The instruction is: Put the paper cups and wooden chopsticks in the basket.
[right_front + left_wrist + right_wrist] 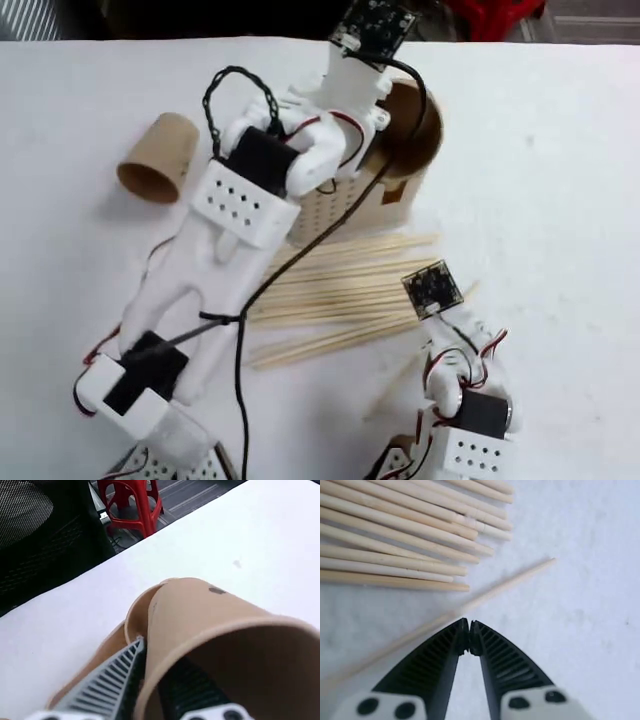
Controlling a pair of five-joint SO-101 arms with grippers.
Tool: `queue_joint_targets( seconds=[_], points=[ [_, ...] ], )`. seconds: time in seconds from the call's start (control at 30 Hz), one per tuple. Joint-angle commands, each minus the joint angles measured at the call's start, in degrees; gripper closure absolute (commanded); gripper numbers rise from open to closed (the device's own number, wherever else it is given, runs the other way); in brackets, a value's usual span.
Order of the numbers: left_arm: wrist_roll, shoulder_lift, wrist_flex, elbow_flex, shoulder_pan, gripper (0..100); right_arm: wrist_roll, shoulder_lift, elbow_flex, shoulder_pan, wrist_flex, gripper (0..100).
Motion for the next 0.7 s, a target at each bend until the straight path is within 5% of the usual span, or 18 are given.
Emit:
queue_joint_targets(
  seconds=[0.0,0.67],
  points=[
    [0.35,-0.48,-1.58,0.88,-1.19,95,0.62,-0.48,0.62,-0.04,0.22,98.1],
    [0.09,-0.57,-4.75,-5.1,-4.35,91,0.62,-0.48,0.62,-0.04,0.22,98.1]
  ],
)
